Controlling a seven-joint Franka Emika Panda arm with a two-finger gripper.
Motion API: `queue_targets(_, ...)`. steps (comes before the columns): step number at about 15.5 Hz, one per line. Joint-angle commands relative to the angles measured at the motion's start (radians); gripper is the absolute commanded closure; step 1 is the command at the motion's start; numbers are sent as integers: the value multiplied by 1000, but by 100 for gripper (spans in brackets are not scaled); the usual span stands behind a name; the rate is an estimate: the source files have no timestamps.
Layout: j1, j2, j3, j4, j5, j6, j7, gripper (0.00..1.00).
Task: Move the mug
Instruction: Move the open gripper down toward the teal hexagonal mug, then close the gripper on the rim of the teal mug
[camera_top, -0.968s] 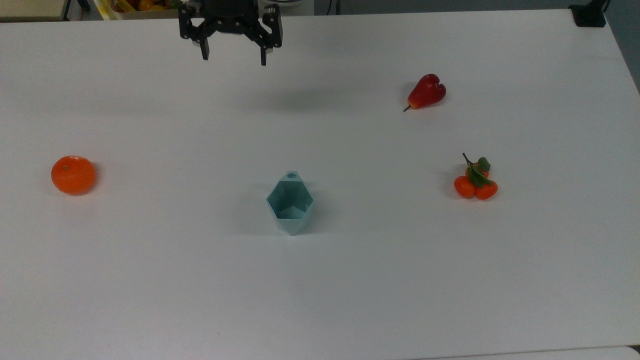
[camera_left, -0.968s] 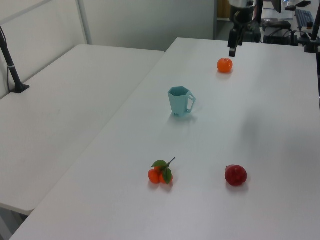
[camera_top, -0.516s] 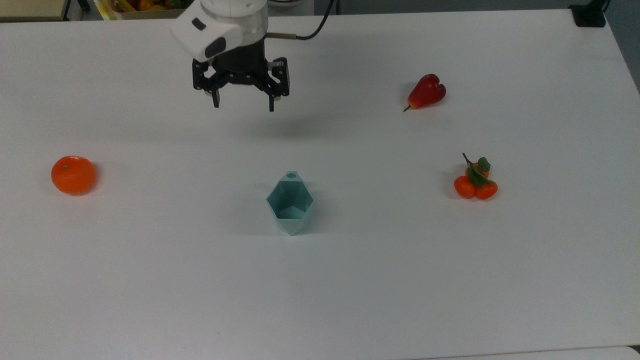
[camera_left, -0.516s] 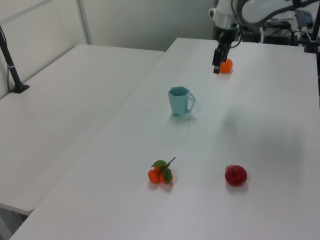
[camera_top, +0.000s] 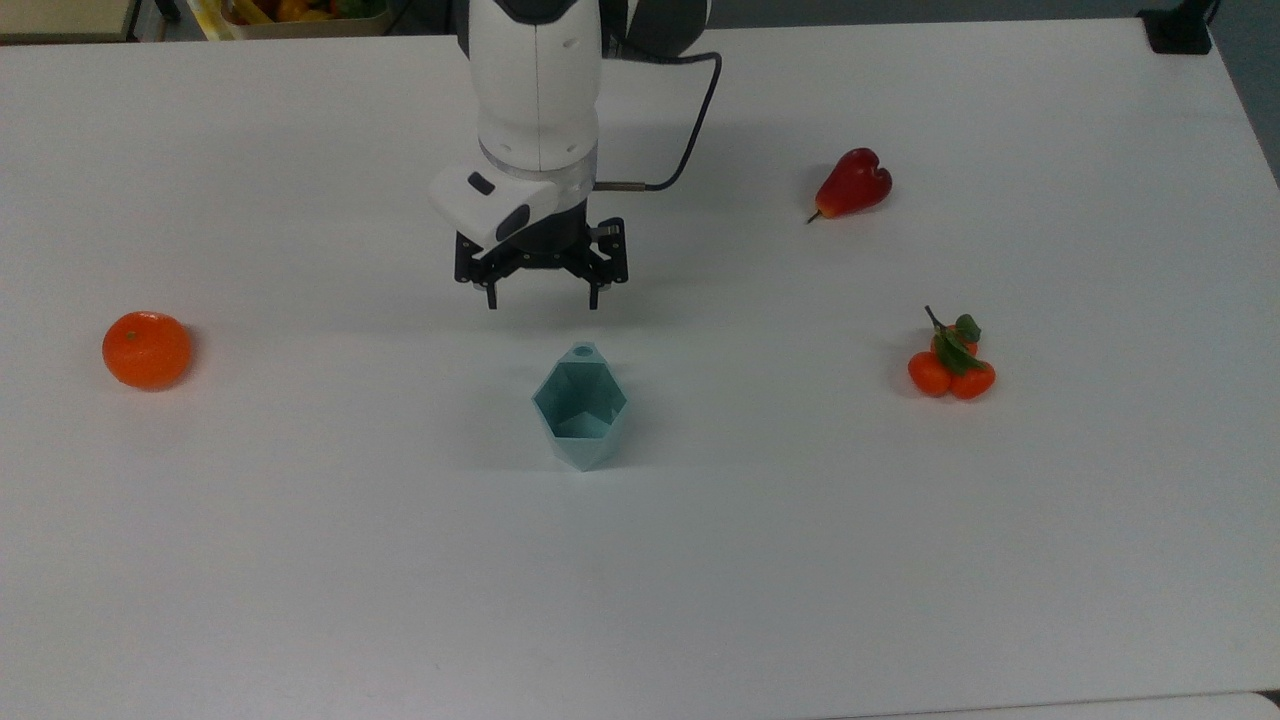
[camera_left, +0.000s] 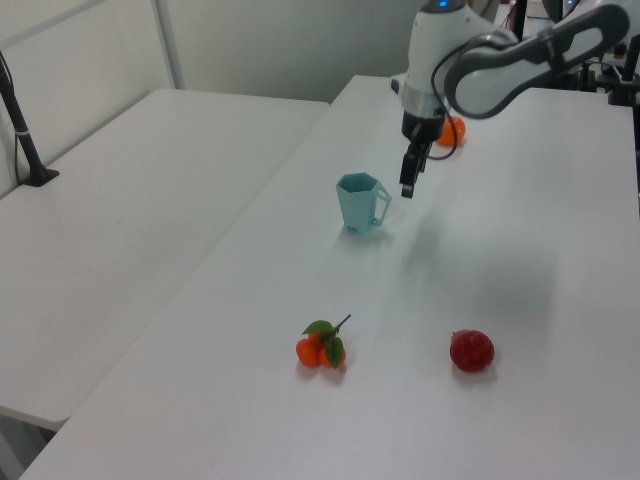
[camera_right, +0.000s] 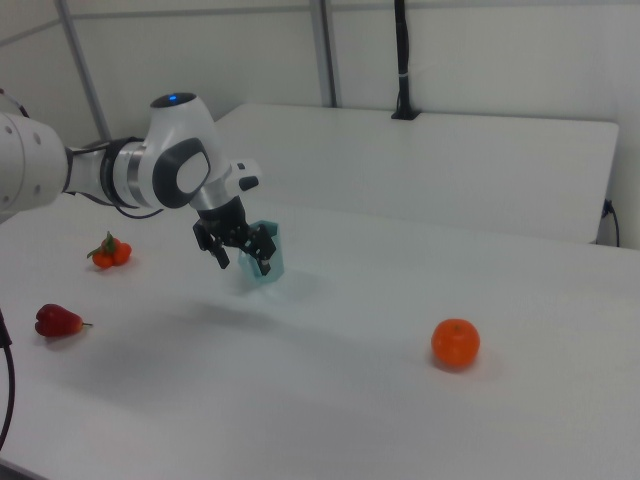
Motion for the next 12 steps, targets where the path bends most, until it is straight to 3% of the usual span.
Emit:
queue_targets(1, 26, 49, -5, -7, -1, 120, 77, 0)
queue_targets(3, 28, 72, -5, -7, -7, 168, 101, 0)
queue_targets(4, 28, 76, -5, -7, -10, 174, 101, 7)
queue_targets(7, 28, 78, -5, -3, -10, 182, 101, 41)
queue_targets(9, 28, 79, -5, 19, -7, 179, 102, 58)
queue_targets(12, 28, 82, -5, 20, -4, 180, 101, 58)
